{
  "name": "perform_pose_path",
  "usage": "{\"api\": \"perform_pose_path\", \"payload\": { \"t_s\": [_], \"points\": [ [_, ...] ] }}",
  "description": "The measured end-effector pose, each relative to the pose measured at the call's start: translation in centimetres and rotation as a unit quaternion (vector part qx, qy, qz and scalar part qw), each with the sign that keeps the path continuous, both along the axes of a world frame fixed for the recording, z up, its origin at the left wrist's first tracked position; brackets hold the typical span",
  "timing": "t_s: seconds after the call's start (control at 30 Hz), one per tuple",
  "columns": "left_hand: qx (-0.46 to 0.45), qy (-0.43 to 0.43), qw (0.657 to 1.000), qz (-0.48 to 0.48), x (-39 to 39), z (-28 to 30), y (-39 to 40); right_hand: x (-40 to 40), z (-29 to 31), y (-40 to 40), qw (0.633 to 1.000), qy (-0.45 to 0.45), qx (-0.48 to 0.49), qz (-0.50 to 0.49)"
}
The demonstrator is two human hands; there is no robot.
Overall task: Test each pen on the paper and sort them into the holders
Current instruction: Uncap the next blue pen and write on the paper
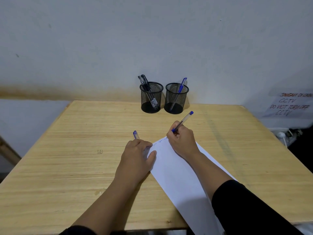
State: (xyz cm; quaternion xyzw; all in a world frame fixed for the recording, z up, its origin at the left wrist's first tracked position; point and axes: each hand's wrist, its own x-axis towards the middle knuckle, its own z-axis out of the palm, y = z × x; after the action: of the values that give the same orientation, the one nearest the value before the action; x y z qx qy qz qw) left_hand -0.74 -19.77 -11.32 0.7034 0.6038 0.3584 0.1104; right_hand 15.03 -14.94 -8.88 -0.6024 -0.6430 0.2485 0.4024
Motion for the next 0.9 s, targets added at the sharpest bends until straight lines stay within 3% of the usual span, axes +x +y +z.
{"api": "perform_pose_path", "payload": {
  "t_s": [0.73, 0.83, 0.9],
  "points": [
    [-0.003, -0.034, 0.999, 0.002, -0.1, 0.5, -0.1, 0.1, -0.2, 0.3, 1.000, 0.006, -0.004, -0.017],
    [0.014, -0.136, 0.987, 0.085, -1.0, 1.5, 0.7, 0.4, -0.1, 0.4, 0.991, 0.124, -0.042, -0.036],
    [-0.016, -0.148, 0.981, 0.127, -1.7, 1.8, 2.1, 0.8, 0.2, 0.5, 0.969, 0.229, -0.060, -0.064]
  ]
}}
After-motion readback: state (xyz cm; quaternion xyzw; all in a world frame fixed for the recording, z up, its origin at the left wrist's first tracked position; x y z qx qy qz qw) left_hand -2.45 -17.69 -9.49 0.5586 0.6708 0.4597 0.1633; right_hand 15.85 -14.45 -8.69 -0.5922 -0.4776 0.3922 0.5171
